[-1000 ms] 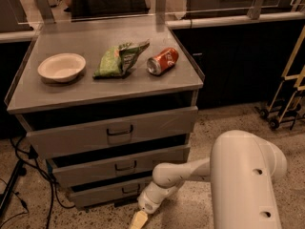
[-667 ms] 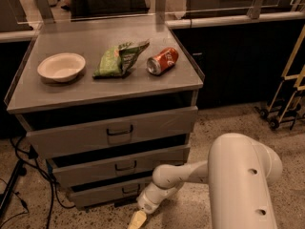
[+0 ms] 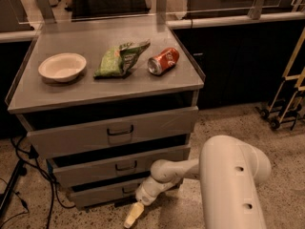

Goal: Open bottom drawer

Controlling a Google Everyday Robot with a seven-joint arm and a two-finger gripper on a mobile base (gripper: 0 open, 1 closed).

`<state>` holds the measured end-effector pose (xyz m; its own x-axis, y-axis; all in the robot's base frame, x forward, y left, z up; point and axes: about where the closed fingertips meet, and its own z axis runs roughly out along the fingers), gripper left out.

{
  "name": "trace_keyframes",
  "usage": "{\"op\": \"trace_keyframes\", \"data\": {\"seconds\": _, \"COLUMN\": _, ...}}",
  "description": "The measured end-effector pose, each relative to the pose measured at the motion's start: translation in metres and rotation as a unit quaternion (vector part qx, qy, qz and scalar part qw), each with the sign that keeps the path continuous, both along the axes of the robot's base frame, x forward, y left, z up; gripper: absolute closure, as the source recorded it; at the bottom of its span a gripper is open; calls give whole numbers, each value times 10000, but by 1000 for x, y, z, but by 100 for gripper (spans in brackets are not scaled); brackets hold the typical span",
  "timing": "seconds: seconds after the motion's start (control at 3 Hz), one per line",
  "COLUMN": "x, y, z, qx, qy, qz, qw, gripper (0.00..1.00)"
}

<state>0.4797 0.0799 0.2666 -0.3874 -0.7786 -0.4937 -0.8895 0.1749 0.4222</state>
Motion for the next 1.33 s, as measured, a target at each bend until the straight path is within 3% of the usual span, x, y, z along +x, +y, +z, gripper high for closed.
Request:
{"op": "trace_keyframes", "data": {"seconds": 0.33, "x": 16, "y": 1, "z": -8, "qx": -46, "qy": -48, "qz": -33, "qw": 10000, "gripper": 0}}
{"op": "trace_keyframes", "data": {"seconds": 0.67, "x": 39, "y": 24, "z": -42, "qx": -36, "qy": 38, "qz": 33, "qw": 10000, "gripper": 0}}
{"op": "trace_keyframes", "data": {"seconds": 1.33, "x": 49, "y": 35, "z": -45, "qx": -82, "qy": -46, "qz": 138, "qw": 9999, "gripper": 0}}
